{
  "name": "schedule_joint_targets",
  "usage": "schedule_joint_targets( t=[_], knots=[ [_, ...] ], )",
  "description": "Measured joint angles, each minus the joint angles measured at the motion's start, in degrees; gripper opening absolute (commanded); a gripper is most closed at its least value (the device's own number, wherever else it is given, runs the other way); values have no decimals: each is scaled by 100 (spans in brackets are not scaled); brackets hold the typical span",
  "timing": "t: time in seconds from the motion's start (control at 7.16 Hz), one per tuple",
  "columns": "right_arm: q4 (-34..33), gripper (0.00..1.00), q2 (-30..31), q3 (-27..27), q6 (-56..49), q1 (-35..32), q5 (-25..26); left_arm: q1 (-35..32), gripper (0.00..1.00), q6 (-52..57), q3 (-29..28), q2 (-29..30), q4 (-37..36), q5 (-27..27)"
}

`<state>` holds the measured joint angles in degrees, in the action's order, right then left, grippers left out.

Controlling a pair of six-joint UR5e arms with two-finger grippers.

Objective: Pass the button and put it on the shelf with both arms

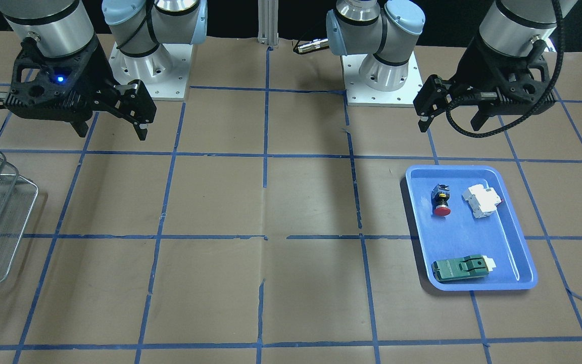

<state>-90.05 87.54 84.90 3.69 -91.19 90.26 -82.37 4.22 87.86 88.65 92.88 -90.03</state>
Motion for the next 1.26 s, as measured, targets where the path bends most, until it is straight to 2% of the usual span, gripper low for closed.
schedule_joint_targets(
  t=[0.7, 0.98, 1.26],
  knots=[
    [-12, 100, -8, -1, 0, 30, 0, 21, 100, 11, 18, -2, 51, -20],
    [1, 100, -1, 0, 0, 26, 6, 147, 100, 524, 61, -16, 360, -23],
    [16, 100, -1, 0, -5, 23, 9, 1020, 100, 1751, 334, 221, 433, 0]
  ],
)
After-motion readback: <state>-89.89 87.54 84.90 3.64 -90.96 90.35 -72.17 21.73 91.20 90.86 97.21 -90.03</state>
